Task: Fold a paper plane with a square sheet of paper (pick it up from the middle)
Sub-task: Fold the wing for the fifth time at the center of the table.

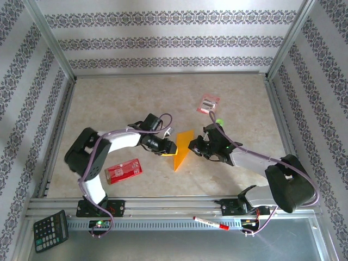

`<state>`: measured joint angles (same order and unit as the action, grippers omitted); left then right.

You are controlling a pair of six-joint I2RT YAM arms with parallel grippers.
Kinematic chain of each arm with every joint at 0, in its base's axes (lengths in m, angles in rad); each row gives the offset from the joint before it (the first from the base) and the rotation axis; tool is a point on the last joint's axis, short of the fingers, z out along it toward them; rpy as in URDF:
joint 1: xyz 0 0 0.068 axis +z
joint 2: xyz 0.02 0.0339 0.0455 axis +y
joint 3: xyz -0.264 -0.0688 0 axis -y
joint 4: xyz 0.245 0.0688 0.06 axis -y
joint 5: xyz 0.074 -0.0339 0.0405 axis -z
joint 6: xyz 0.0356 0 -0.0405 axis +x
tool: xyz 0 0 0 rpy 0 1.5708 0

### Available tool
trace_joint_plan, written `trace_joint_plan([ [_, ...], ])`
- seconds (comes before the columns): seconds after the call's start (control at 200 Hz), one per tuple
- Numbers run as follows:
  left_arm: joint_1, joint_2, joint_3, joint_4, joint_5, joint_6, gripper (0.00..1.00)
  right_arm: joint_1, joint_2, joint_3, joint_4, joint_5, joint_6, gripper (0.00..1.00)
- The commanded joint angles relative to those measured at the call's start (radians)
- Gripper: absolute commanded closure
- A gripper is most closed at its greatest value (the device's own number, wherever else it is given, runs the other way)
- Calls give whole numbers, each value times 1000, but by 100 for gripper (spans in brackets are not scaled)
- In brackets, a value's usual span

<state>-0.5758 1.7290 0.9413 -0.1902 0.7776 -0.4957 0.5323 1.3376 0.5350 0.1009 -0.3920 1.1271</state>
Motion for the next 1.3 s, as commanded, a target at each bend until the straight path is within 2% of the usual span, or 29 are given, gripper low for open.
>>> trace_joint_plan([
  [0.0,-76,-111,-101,165,-187,-6,59,34,-14,-30,0,78,184,100],
  [0.165,-213,-242,-198,206,-448,68,48,65,-18,-21,30,84,279,100],
  [0.29,-287,-290,-229,205,-600,144,43,80,-19,-18,54,84,334,100],
  [0.485,-351,-263,-203,164,-727,241,40,95,-12,-15,69,84,376,100],
  [0.709,-378,-193,-145,143,-780,307,47,99,-7,-18,82,81,391,100],
  [1.059,-383,-135,-108,102,-861,321,62,100,19,-26,109,73,398,100],
  [1.294,-383,-143,-104,91,-846,322,74,101,31,-26,110,72,397,100],
])
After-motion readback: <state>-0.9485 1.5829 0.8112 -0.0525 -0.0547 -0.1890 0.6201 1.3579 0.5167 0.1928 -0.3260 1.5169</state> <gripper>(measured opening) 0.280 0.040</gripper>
